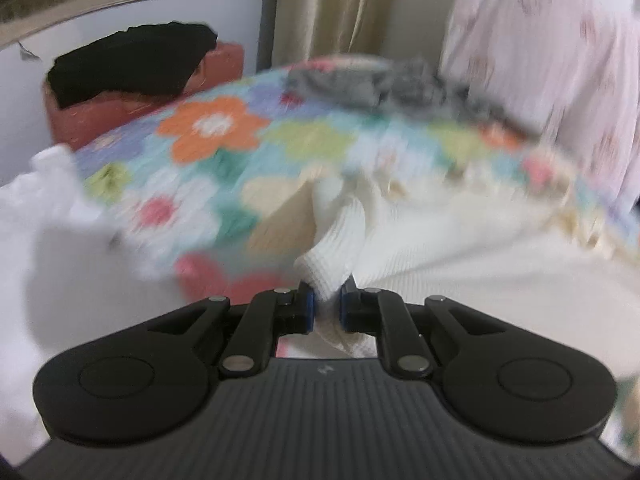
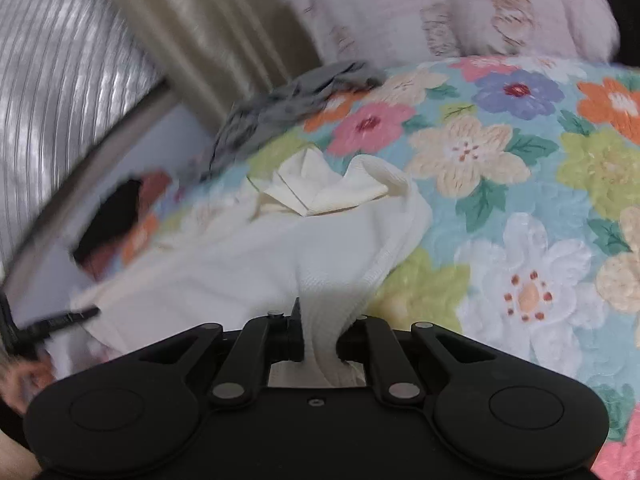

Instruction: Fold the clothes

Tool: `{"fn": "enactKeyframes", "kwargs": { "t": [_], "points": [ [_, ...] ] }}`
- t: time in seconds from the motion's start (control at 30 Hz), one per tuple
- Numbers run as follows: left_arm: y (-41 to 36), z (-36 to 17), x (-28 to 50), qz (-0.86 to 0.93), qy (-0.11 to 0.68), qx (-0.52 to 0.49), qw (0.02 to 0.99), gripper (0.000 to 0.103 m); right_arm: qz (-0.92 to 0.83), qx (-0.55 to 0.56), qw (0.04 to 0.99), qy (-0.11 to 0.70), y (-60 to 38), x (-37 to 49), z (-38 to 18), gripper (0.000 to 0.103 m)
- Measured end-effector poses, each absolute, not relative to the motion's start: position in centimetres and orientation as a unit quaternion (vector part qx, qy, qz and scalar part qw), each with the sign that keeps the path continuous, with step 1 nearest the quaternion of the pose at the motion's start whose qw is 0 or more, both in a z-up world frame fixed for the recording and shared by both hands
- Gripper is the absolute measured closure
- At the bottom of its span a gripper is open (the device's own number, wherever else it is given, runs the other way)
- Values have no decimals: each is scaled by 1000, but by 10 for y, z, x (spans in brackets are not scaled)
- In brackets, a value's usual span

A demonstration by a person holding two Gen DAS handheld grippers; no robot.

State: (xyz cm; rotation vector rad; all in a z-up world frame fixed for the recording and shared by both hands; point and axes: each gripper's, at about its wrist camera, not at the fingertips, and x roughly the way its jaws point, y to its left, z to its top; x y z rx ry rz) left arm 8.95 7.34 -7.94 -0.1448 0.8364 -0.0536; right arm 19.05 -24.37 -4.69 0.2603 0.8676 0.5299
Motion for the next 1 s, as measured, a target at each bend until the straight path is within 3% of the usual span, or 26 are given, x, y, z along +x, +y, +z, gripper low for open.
{"fn": "enactKeyframes", "kwargs": {
  "t": [0.1, 0.27, 0.37, 0.5, 0.6, 0.73, 0.87, 1.0],
  "points": [
    [84, -98, 81, -23, 440, -112, 891, 92, 209, 107, 856, 460, -235, 196, -70, 92],
    [85, -53, 59, -20, 398, -96, 912, 92, 221, 132, 871, 419, -245, 171, -33, 92],
    [81, -58, 34, -22, 412, -98, 906, 92, 223, 114, 877, 410, -254, 153, -17, 93],
    [88, -86, 2, -54, 470, -133, 871, 91, 184, 134, 858, 460, -280, 129, -48, 93],
    [72, -84, -14, -79, 470, -80, 876, 91, 144, 166, 839, 498, -298, 118, -81, 93],
    [66, -89, -10, -64, 482, -45, 873, 89, 114, 99, 851, 503, -297, 118, -99, 93],
    [82, -88, -17, -25, 492, -52, 868, 73, 76, 60, 857, 506, -309, 118, -100, 93],
    [115, -74, -29, 7, 460, -115, 881, 73, 13, -22, 874, 485, -314, 120, -82, 90]
  ]
}}
